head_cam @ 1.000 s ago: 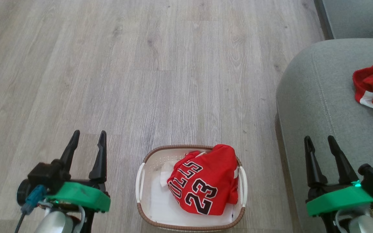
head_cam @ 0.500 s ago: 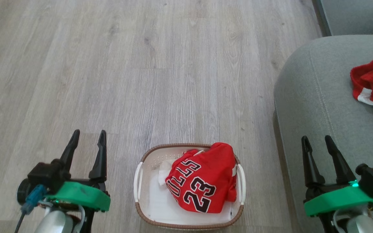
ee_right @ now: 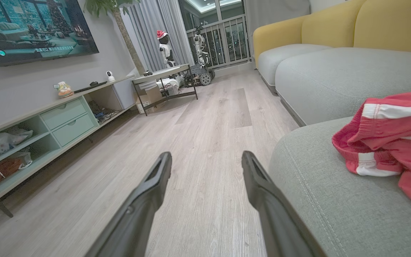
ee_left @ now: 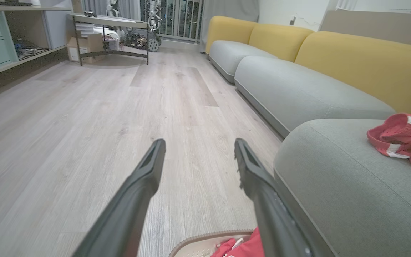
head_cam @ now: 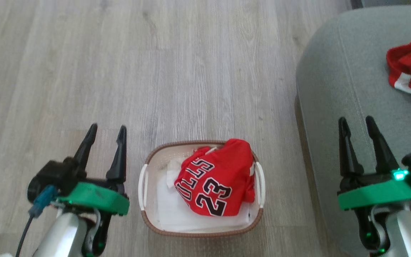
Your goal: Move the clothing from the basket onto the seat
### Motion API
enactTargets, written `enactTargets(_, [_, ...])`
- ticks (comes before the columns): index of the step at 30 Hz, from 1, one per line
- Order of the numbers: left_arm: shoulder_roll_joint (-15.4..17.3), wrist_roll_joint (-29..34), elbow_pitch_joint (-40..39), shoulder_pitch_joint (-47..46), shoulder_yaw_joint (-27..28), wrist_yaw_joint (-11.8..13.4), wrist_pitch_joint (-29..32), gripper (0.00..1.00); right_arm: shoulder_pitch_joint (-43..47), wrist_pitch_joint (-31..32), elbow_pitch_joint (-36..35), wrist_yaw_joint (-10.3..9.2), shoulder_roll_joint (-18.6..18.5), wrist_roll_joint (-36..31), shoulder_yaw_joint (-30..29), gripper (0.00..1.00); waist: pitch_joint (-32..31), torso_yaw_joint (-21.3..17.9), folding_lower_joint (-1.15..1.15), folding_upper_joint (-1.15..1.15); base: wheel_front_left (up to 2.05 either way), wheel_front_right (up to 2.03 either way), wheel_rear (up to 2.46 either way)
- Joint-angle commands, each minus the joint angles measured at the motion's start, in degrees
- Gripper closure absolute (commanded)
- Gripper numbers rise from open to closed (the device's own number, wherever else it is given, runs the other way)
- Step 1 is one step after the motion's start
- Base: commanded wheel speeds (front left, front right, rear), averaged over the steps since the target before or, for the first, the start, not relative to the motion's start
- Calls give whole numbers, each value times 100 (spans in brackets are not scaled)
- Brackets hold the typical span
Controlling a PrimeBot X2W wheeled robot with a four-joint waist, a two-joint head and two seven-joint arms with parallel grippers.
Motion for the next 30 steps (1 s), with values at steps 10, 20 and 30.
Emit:
enactTargets(10, [-167,126,491,-1082,25,-370,-55,0,-797,-53,-411,-1,-34,-85,33,0,898,-390,0,0,0,0,0])
enactTargets(20, [-215,161,1483,-1694,-175,-646,40,0,-1324,-53,-575,-1,41,-85,124,0,1568,-705,0,0,0,0,0])
enactTargets(30, [-309,164,2876,-2571,-655,-916,225,0,-1892,-53,-858,-1,168,-132,189,0,2343,-1030,0,0,0,0,0])
